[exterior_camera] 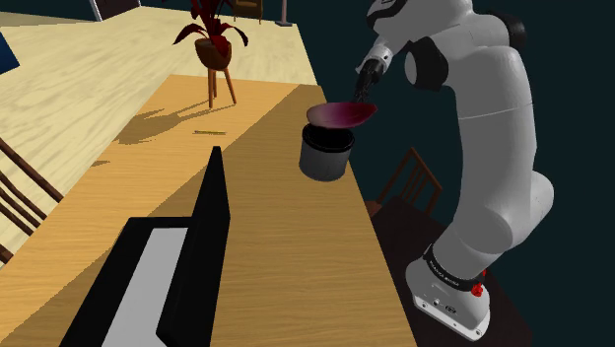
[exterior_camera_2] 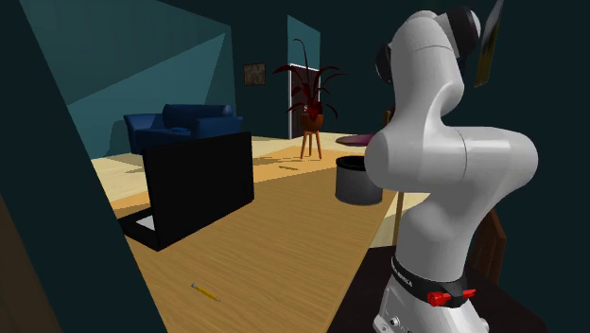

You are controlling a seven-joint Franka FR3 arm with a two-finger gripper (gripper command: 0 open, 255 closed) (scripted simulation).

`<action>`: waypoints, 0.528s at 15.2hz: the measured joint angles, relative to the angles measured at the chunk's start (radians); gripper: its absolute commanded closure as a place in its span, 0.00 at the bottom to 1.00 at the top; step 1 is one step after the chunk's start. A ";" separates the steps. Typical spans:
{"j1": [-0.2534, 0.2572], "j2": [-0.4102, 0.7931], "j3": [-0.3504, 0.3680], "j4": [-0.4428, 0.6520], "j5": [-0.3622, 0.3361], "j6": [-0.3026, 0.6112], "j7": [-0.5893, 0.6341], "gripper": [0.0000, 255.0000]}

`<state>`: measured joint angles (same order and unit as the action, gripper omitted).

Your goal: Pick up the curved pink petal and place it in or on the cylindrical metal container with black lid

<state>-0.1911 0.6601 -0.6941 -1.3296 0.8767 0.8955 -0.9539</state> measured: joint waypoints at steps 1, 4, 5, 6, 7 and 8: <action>-0.001 0.008 0.002 0.000 0.001 0.005 -0.005 1.00; 0.003 0.020 0.003 -0.023 -0.005 0.030 -0.029 1.00; 0.004 0.027 0.004 -0.025 -0.004 0.037 -0.034 1.00; 0.003 0.033 0.005 -0.029 -0.005 0.044 -0.041 1.00; 0.007 0.034 0.005 -0.041 -0.007 0.053 -0.048 1.00; 0.010 0.038 0.006 -0.049 -0.008 0.062 -0.055 1.00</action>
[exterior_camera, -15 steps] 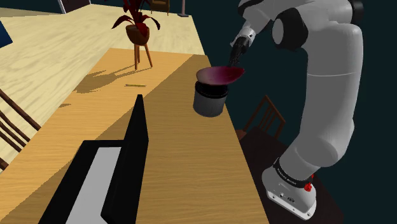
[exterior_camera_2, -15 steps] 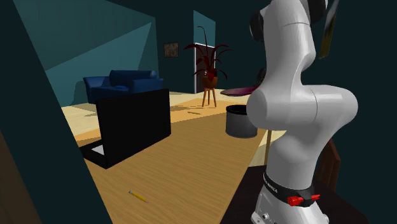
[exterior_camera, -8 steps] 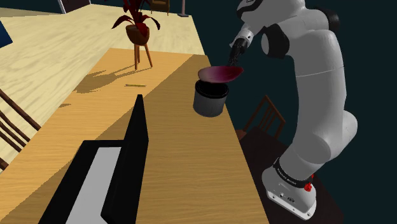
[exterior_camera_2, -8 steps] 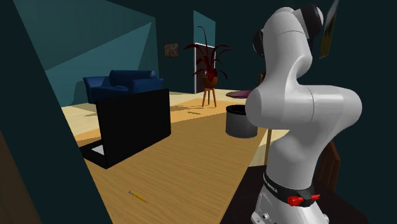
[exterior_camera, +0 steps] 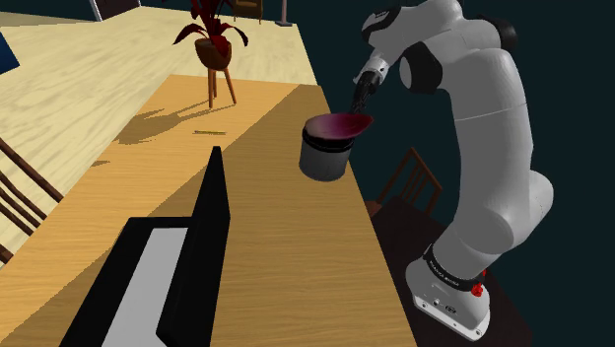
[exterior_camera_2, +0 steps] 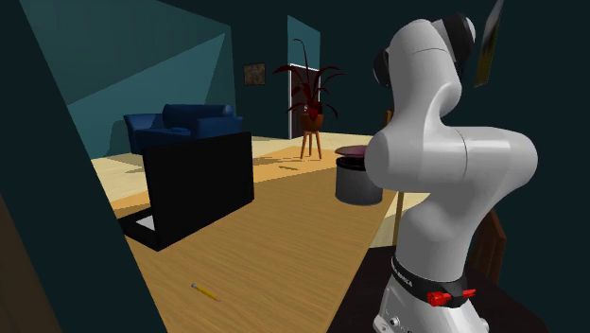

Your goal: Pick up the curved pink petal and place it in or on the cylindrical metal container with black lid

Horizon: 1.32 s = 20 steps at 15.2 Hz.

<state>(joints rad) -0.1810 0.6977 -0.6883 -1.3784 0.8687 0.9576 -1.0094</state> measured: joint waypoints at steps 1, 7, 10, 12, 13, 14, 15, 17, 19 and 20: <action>-0.002 0.009 0.002 0.000 0.001 0.006 -0.006 1.00; 0.000 0.027 0.005 -0.017 0.000 0.031 -0.029 1.00; 0.001 0.027 0.005 -0.018 0.000 0.032 -0.029 1.00; 0.001 0.027 0.005 -0.018 0.000 0.032 -0.029 0.00; 0.001 0.027 0.005 -0.018 0.000 0.032 -0.029 0.00; 0.001 0.027 0.005 -0.018 0.000 0.032 -0.029 0.00; 0.001 0.027 0.005 -0.018 0.000 0.032 -0.029 0.00; 0.001 0.027 0.005 -0.018 0.000 0.032 -0.029 0.00; -0.044 0.060 0.013 0.063 0.012 -0.010 -0.014 0.00; -0.077 0.085 0.019 0.126 0.023 -0.041 0.001 0.00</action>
